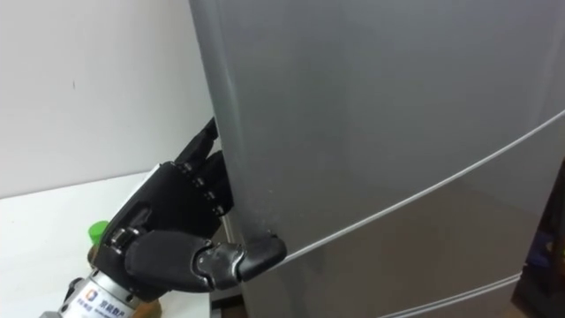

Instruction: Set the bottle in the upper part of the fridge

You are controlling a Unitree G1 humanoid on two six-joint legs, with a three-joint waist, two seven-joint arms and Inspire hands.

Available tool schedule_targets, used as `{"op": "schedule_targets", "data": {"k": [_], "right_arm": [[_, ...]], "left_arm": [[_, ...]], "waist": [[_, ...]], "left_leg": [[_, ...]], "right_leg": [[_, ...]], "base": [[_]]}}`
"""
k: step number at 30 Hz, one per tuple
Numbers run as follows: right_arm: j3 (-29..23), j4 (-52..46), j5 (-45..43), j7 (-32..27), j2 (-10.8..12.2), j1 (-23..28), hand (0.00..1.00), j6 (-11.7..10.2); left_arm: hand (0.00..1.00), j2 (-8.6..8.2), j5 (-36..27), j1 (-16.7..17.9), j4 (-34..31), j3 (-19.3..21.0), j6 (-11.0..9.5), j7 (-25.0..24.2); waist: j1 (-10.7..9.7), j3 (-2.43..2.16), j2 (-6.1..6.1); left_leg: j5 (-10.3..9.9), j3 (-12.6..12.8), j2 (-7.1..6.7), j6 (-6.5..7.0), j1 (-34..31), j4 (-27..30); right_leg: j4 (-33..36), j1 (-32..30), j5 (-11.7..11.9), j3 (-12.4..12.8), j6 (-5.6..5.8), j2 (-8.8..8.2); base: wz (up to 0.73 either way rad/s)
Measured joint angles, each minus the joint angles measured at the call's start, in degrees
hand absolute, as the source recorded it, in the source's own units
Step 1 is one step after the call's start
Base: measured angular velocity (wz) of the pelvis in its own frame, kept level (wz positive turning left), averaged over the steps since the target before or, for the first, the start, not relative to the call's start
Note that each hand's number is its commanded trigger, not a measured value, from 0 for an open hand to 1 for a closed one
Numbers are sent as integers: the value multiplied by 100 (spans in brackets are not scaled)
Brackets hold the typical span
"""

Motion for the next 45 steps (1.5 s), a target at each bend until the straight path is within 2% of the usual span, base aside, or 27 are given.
{"op": "schedule_targets", "data": {"k": [3, 8, 18, 19, 31, 45], "right_arm": [[-1, 47, -3, 1, 1, -19, 0, -51], [0, 214, -2, 4, 0, -120, 0, -53], [-2, 287, -1, 4, 1, -162, 0, -83], [-3, 311, -1, 4, 3, -167, 0, -100], [-7, 424, 0, 4, 4, -202, 0, -205], [-12, 480, 181, -10, 3, -208, 0, -223]], "left_arm": [[0, 9, 1, 15, 0, -1, -10, 0], [0, 9, -8, 89, -1, -94, -137, -11], [0, 13, -11, 166, 0, -119, -253, -128], [0, 14, -13, 178, 0, -122, -258, -140], [0, -34, -19, 230, 195, -177, -484, -360], [0, -101, -28, 243, 239, -203, -484, -466]], "waist": [[-8, -1, 4], [-11, -1, -1], [-16, 16, -36], [-16, 31, -66], [-22, 1, -43], [-42, 1, -10]], "left_leg": [[0, 1, 0, 1, -10, 0], [0, 1, 0, 1, -3, -3], [1, 20, 0, 1, 3, -8], [1, 25, 0, 1, 5, -10], [2, 101, 1, 3, 30, -30], [23, 262, 8, 55, 5, -36]], "right_leg": [[2, 3, 0, 0, 0, 0], [2, 0, 0, 2, 0, -1], [2, -29, 1, 22, 1, -1], [2, -44, 1, 27, 2, -1], [0, -96, 25, 94, 14, -1], [-4, -194, 156, 210, 35, -5]], "base": [[0], [0], [-1], [0], [-2], [-5]]}}
